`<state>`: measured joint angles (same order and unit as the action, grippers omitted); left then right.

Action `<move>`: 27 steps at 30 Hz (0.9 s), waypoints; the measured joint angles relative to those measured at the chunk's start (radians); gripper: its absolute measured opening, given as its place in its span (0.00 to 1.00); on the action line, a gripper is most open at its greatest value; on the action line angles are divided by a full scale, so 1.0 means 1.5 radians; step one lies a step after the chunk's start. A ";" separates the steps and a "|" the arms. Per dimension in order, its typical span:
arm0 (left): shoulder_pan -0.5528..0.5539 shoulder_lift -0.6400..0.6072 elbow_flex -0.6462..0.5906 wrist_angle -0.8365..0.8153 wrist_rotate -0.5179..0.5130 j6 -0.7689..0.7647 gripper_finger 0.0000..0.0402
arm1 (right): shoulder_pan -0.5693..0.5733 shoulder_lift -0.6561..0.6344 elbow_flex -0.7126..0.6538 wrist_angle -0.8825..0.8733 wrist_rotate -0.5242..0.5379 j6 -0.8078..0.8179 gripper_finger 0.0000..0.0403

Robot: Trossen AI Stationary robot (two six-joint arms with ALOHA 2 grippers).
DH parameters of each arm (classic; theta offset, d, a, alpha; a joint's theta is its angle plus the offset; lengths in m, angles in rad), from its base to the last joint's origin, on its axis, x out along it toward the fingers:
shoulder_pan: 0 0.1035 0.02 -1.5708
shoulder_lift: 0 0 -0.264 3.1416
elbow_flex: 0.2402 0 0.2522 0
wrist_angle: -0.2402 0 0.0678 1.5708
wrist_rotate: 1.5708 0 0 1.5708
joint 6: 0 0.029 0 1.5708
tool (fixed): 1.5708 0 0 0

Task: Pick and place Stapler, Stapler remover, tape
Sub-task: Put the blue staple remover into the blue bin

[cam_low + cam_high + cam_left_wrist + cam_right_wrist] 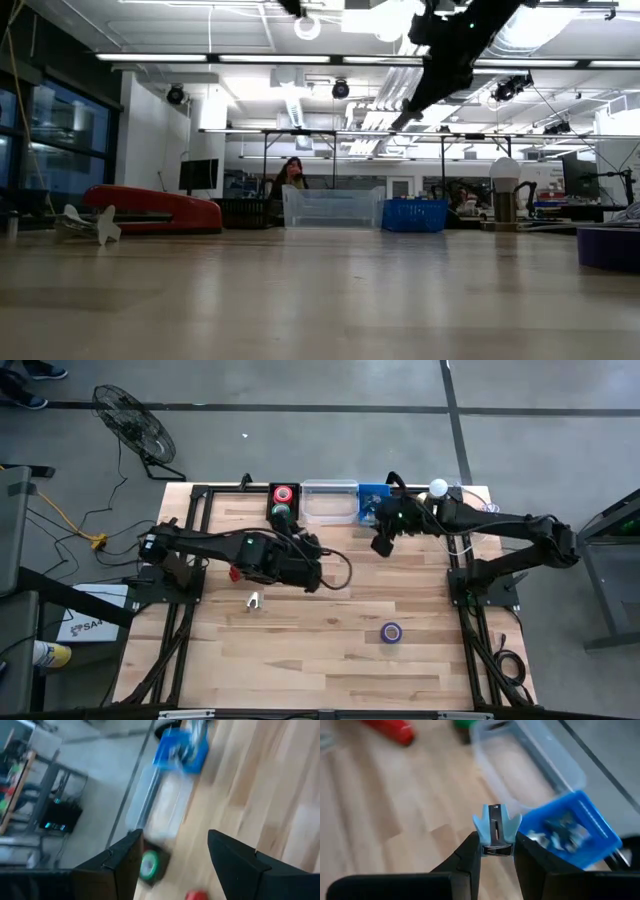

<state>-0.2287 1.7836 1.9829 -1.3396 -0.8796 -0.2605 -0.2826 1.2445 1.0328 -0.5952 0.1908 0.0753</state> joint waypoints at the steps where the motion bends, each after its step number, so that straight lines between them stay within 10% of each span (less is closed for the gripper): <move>1: 0.000 -0.004 -0.001 -0.022 -0.001 -0.007 0.54 | -0.015 0.002 0.000 0.000 0.005 0.014 0.20; 27: 0.132 -0.056 0.000 -0.154 -0.002 0.018 0.54 | -0.281 0.219 0.000 0.096 -0.091 0.167 0.24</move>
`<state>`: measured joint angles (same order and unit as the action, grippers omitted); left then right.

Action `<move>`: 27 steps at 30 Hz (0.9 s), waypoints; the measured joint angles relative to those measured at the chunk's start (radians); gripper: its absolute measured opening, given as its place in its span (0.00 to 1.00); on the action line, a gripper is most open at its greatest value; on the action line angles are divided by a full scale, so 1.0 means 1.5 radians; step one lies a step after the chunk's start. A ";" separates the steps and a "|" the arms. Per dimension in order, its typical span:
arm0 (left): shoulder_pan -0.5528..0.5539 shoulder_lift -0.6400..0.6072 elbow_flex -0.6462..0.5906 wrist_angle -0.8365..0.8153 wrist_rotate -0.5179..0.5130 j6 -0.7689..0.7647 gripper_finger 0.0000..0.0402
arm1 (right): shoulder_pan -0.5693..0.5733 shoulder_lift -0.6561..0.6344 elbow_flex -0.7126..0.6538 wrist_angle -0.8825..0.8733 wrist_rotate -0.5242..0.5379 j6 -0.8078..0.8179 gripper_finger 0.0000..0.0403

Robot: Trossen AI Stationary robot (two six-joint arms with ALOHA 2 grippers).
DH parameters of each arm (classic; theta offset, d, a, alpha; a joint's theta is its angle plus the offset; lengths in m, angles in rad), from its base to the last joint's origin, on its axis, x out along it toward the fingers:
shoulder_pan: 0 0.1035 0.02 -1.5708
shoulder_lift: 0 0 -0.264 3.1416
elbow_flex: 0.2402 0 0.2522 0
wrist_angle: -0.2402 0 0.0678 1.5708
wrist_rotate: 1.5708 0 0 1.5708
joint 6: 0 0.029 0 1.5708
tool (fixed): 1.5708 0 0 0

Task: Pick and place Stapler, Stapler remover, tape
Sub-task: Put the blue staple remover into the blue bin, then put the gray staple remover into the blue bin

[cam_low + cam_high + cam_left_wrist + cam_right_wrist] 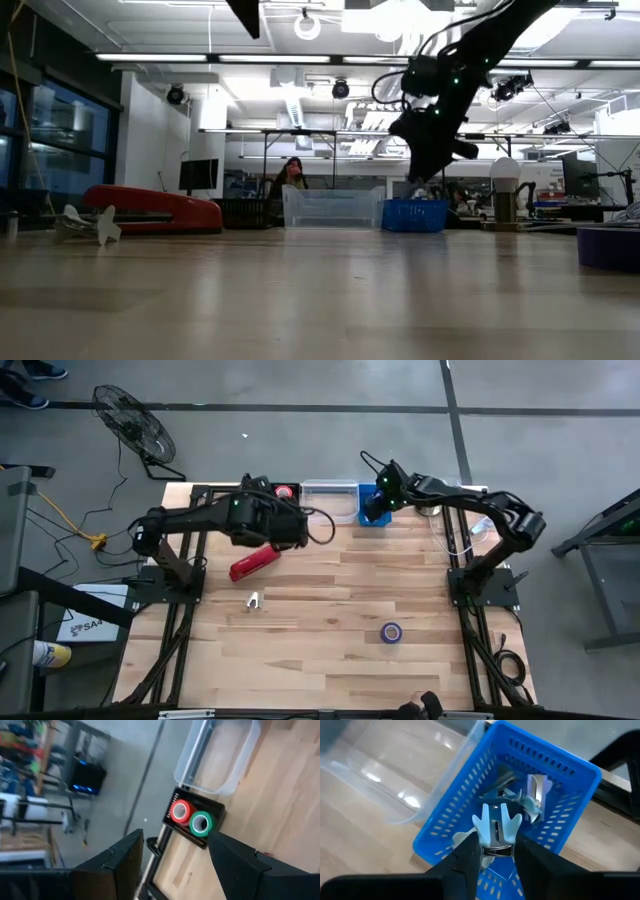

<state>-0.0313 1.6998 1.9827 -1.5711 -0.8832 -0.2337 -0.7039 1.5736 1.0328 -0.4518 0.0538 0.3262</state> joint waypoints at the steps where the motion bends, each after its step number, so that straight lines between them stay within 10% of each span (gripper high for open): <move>1: 0.010 -0.001 0.000 0.000 0.014 0.000 0.54 | -0.002 0.004 0.000 0.000 0.000 0.005 0.26; 27: 0.128 -0.001 -0.100 0.011 0.222 -0.001 0.54 | -0.006 -0.061 0.000 -0.023 -0.091 0.045 0.52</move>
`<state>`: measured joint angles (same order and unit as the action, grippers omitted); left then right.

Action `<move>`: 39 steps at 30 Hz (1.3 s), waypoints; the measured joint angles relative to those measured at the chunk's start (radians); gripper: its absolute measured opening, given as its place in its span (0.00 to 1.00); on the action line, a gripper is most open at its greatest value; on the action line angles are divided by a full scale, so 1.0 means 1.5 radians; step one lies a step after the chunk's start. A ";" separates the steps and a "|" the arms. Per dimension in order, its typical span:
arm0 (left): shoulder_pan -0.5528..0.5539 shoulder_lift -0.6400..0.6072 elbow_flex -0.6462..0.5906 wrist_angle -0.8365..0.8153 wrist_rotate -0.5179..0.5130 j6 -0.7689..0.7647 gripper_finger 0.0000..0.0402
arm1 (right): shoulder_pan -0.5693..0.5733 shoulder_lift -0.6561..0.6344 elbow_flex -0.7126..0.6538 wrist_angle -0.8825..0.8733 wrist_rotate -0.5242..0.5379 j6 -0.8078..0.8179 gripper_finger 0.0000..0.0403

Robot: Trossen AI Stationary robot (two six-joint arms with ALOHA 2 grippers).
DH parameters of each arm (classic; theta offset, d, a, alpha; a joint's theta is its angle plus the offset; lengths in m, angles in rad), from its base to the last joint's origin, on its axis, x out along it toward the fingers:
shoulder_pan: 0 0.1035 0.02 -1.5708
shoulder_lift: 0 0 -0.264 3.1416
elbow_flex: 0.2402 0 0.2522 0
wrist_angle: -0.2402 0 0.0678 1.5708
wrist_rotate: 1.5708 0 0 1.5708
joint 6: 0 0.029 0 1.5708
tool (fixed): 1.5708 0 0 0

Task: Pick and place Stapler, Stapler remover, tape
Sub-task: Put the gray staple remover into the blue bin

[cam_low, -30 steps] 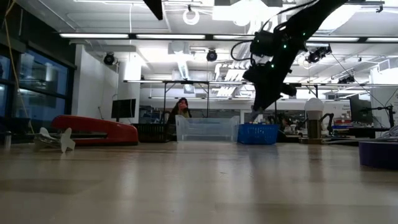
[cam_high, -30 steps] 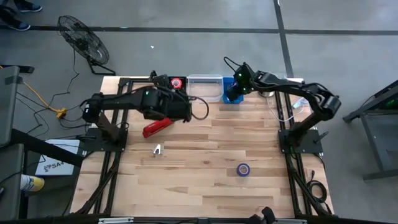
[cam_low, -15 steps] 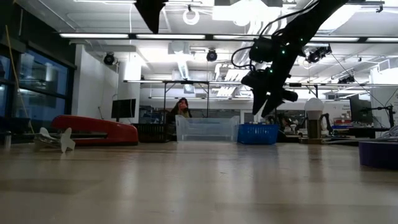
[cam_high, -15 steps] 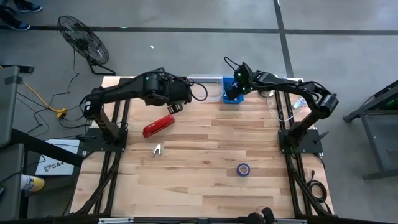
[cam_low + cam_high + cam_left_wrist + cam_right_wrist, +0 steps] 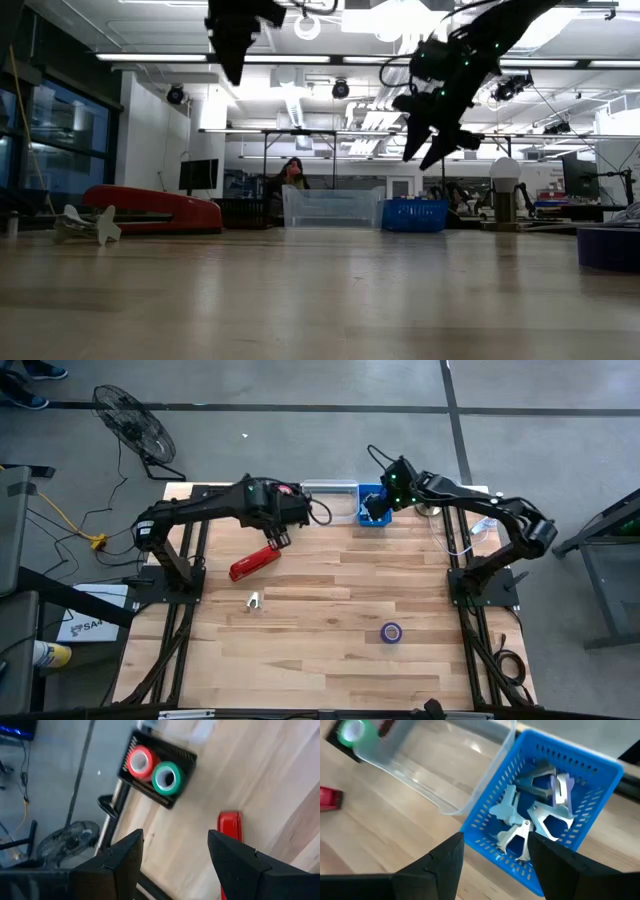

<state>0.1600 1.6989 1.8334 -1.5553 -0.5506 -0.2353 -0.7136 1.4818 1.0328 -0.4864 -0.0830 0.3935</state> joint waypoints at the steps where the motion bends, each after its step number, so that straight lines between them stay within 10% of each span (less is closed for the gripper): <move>1: 0.000 0.000 -0.021 0.010 0.003 -0.004 0.54 | 0.000 -0.010 0.000 -0.002 0.000 0.000 0.52; 9: -0.002 0.000 -0.197 0.095 0.102 -0.051 0.54 | 0.001 -0.084 0.000 -0.002 -0.017 -0.031 0.52; 19: -0.002 0.001 -0.339 0.165 0.322 -0.406 0.54 | 0.001 -0.147 0.000 -0.003 -0.060 -0.088 0.52; 39: -0.069 0.001 -0.440 0.207 0.453 -0.720 0.69 | 0.001 -0.173 0.000 -0.039 -0.107 -0.213 0.52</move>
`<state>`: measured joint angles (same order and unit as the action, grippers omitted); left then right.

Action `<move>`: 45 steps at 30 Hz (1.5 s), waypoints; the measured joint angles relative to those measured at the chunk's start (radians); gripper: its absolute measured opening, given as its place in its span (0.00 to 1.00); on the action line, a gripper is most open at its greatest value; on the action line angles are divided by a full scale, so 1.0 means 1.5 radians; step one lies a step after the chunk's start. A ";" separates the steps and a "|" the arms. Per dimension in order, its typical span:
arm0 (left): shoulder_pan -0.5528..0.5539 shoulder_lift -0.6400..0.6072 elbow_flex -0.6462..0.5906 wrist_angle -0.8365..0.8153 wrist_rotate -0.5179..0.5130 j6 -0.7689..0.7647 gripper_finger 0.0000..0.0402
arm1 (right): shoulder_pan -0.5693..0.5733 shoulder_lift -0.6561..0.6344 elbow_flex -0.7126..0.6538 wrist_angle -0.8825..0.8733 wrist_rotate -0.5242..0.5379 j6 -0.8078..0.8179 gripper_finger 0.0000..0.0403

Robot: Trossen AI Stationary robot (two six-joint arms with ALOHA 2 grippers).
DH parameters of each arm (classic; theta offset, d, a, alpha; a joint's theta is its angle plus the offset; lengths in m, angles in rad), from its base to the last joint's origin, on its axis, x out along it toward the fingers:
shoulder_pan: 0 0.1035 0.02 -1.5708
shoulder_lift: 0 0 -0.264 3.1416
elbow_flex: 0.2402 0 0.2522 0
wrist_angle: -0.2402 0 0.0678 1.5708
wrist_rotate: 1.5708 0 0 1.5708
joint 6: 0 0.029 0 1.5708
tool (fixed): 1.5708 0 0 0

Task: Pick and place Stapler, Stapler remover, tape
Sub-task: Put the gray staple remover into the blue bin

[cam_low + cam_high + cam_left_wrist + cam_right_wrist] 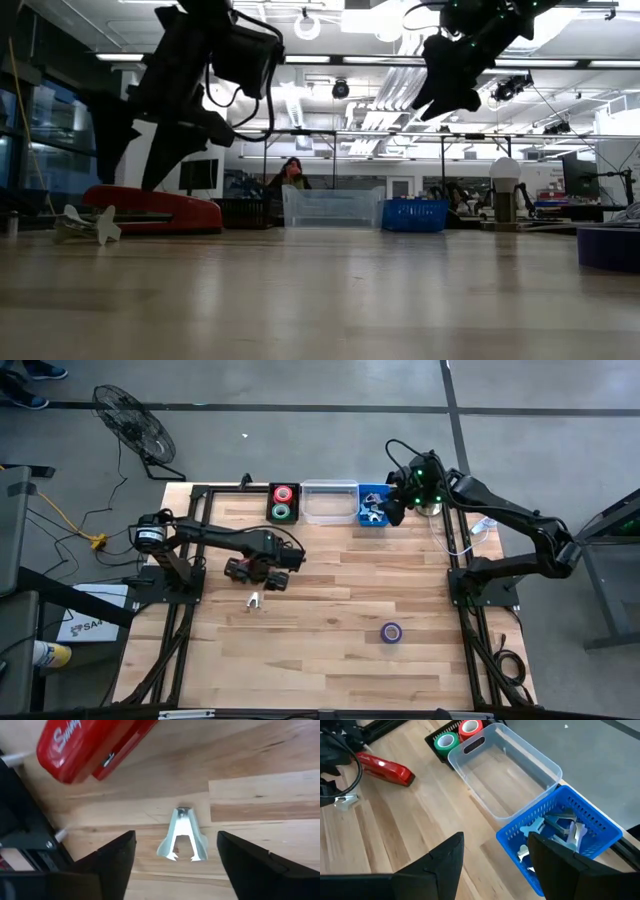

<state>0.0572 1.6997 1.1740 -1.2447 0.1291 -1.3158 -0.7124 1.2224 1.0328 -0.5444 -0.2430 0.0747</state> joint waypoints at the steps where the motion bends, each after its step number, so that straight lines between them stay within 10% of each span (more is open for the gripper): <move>1: -0.001 0.000 0.000 0.000 0.002 -0.008 0.71 | 0.000 0.000 0.000 0.000 -0.002 -0.002 0.52; 36: 0.001 0.000 -0.191 0.242 0.225 -0.040 0.76 | 0.000 0.001 0.000 0.002 -0.017 -0.021 0.52; 45: 0.001 0.000 -0.191 0.258 0.232 -0.034 0.55 | 0.000 0.001 0.000 0.002 -0.013 -0.021 0.52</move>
<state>0.0586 1.6997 0.8879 -0.8574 0.4775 -1.3662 -0.7124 1.2234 1.0328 -0.5415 -0.2619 0.0433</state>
